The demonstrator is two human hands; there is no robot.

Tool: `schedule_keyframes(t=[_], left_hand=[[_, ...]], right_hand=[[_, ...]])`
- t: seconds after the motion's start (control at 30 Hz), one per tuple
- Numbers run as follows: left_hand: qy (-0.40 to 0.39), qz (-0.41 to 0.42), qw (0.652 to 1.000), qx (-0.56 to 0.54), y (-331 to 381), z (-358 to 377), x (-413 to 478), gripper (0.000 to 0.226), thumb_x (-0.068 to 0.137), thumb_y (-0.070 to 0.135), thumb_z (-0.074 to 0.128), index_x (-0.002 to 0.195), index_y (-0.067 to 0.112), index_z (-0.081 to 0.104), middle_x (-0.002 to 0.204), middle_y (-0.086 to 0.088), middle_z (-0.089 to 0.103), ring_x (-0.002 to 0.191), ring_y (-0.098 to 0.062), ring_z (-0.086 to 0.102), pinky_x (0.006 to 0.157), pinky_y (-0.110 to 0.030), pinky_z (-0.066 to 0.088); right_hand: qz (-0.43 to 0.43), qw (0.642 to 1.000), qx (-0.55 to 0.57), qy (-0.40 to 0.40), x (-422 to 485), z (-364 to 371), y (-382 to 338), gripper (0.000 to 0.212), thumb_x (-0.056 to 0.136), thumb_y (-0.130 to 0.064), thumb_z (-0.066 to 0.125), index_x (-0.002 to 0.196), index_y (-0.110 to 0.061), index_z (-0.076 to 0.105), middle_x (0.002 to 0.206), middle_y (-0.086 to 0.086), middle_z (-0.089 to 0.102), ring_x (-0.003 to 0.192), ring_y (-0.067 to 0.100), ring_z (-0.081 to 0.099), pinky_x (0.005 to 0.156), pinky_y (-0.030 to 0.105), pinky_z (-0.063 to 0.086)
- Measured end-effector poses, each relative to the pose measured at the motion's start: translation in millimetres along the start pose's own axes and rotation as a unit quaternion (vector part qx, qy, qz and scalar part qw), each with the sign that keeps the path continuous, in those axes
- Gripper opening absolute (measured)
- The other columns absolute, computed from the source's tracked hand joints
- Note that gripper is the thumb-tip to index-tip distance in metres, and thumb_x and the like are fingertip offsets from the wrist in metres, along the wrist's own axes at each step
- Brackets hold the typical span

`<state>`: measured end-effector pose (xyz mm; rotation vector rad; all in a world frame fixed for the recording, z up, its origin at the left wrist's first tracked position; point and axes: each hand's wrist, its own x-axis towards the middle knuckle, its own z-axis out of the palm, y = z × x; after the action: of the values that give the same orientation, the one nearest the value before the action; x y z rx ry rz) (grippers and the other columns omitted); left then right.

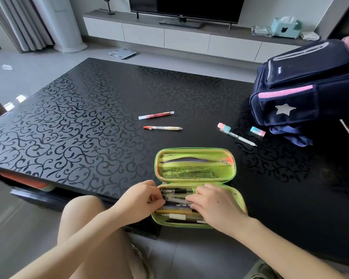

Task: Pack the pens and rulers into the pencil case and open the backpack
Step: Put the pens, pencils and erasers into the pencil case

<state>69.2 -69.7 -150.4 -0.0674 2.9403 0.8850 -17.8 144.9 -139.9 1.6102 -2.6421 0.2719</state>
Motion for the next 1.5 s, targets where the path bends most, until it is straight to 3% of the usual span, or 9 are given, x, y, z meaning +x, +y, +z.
schedule_keyframes(t=[0.3, 0.47, 0.57, 0.67, 0.77, 0.97, 1.13, 1.27, 1.5], left_hand=[[0.004, -0.007, 1.000, 0.005, -18.1, -36.9, 41.7, 0.011, 0.074, 0.013, 0.066, 0.079, 0.022, 0.072, 0.080, 0.012, 0.054, 0.070, 0.007, 0.052, 0.062, -0.002, 0.036], [0.156, -0.044, 0.986, 0.044, -50.9, -60.0, 122.7, 0.014, 0.078, 0.006, 0.059, 0.084, 0.013, 0.069, 0.083, -0.003, 0.057, 0.077, -0.021, 0.054, 0.074, -0.032, 0.048], [0.174, -0.094, 0.973, 0.115, -72.9, -65.1, 178.6, 0.024, 0.085, 0.010, 0.053, 0.106, 0.010, 0.063, 0.105, -0.015, 0.059, 0.099, -0.035, 0.052, 0.084, -0.040, 0.043], [0.139, -0.128, 0.962, 0.197, -87.5, -66.8, 221.0, 0.032, 0.090, 0.017, 0.051, 0.121, 0.010, 0.054, 0.121, -0.016, 0.054, 0.110, -0.037, 0.047, 0.089, -0.045, 0.042], [0.119, -0.156, 0.952, 0.235, -98.0, -65.5, 244.2, 0.038, 0.092, 0.025, 0.050, 0.128, 0.016, 0.046, 0.129, -0.013, 0.050, 0.118, -0.035, 0.044, 0.093, -0.045, 0.038], [0.140, -0.135, 0.954, 0.228, -109.8, -60.7, 255.5, 0.021, 0.093, 0.018, 0.047, 0.108, 0.006, 0.056, 0.107, -0.019, 0.053, 0.101, -0.038, 0.049, 0.080, -0.045, 0.043], [0.153, -0.099, 0.972, 0.148, -85.4, -54.1, 239.1, 0.020, 0.090, 0.014, 0.051, 0.106, 0.004, 0.060, 0.103, -0.017, 0.056, 0.098, -0.037, 0.052, 0.078, -0.044, 0.047], [0.188, -0.006, 0.981, 0.055, -42.7, -41.7, 201.3, 0.015, 0.090, 0.013, 0.056, 0.101, 0.007, 0.064, 0.097, -0.013, 0.061, 0.092, -0.033, 0.055, 0.077, -0.038, 0.043], [0.165, 0.063, 0.984, -0.007, 3.5, -29.4, 122.4, 0.009, 0.088, 0.018, 0.060, 0.095, 0.017, 0.065, 0.086, 0.007, 0.054, 0.081, -0.016, 0.053, 0.072, -0.030, 0.045]], right_hand=[[0.018, 0.997, 0.057, -0.040, 45.4, -18.5, 11.7, 0.051, 0.087, -0.044, 0.024, 0.092, -0.023, 0.070, 0.079, -0.007, 0.064, 0.074, 0.015, 0.056, 0.058, 0.029, 0.049], [0.111, 0.989, 0.065, 0.066, 119.3, -24.6, 49.2, 0.029, 0.094, -0.025, 0.043, 0.096, -0.017, 0.070, 0.087, 0.001, 0.066, 0.083, 0.023, 0.057, 0.069, 0.035, 0.049], [0.153, 0.988, 0.027, 0.014, 168.9, -5.8, 71.2, 0.031, 0.096, -0.024, 0.045, 0.123, -0.013, 0.056, 0.115, 0.004, 0.061, 0.102, 0.026, 0.052, 0.080, 0.038, 0.047], [0.161, 0.986, -0.031, -0.033, 208.1, 18.4, 77.4, 0.031, 0.096, -0.027, 0.046, 0.123, -0.012, 0.048, 0.120, 0.007, 0.056, 0.107, 0.029, 0.048, 0.082, 0.037, 0.042], [0.139, 0.986, -0.089, -0.039, 224.9, 36.4, 76.0, 0.029, 0.096, -0.027, 0.047, 0.120, -0.012, 0.051, 0.118, 0.008, 0.054, 0.106, 0.029, 0.049, 0.082, 0.036, 0.040], [0.104, 0.989, -0.099, -0.020, 203.4, 28.0, 98.3, 0.021, 0.085, -0.003, 0.051, 0.102, -0.013, 0.059, 0.104, 0.004, 0.059, 0.100, 0.025, 0.050, 0.083, 0.033, 0.036], [0.243, 0.956, -0.137, 0.091, 132.4, 4.4, 164.4, 0.002, 0.085, -0.018, 0.063, 0.084, -0.016, 0.063, 0.085, 0.003, 0.062, 0.082, 0.027, 0.055, 0.069, 0.036, 0.039], [0.362, 0.920, -0.147, 0.039, 76.7, 2.4, 208.1, 0.009, 0.085, -0.012, 0.061, 0.091, -0.006, 0.061, 0.096, 0.016, 0.062, 0.092, 0.036, 0.056, 0.078, 0.043, 0.043], [0.349, 0.929, -0.127, -0.009, 46.7, 14.8, 196.9, 0.018, 0.080, -0.007, 0.068, 0.090, -0.005, 0.053, 0.090, 0.018, 0.060, 0.084, 0.036, 0.057, 0.070, 0.042, 0.047]])
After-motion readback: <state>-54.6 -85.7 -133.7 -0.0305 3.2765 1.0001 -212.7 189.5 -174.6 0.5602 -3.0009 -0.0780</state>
